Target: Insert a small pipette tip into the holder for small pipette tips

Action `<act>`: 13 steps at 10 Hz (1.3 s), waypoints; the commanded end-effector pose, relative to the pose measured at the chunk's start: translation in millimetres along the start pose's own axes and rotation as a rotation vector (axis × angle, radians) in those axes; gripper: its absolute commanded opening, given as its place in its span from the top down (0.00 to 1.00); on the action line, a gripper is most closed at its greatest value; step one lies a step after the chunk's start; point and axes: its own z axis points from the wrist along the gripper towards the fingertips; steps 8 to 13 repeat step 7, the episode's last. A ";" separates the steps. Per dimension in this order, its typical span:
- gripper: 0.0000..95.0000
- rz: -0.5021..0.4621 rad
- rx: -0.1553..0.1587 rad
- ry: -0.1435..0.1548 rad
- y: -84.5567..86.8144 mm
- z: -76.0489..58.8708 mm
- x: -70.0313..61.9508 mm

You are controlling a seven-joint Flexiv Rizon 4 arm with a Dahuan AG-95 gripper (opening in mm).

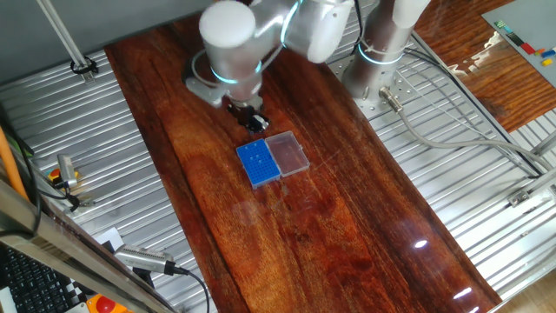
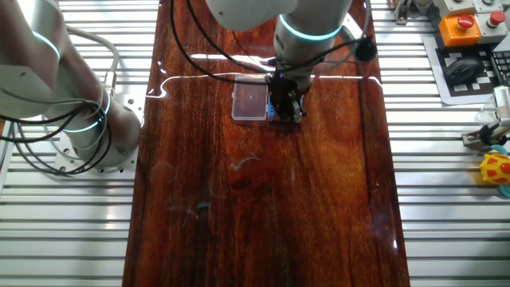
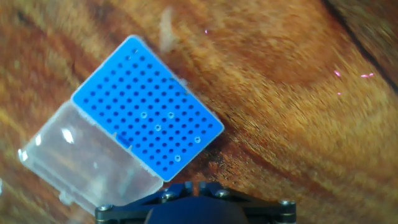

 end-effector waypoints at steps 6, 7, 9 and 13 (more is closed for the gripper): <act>1.00 -0.005 0.017 -0.037 -19.4 -10.7 -8.4; 1.00 -0.001 0.016 -0.039 -19.7 -9.5 -8.6; 1.00 -0.001 0.016 -0.039 -19.7 -9.5 -8.6; 1.00 -0.001 0.016 -0.039 -19.7 -9.5 -8.6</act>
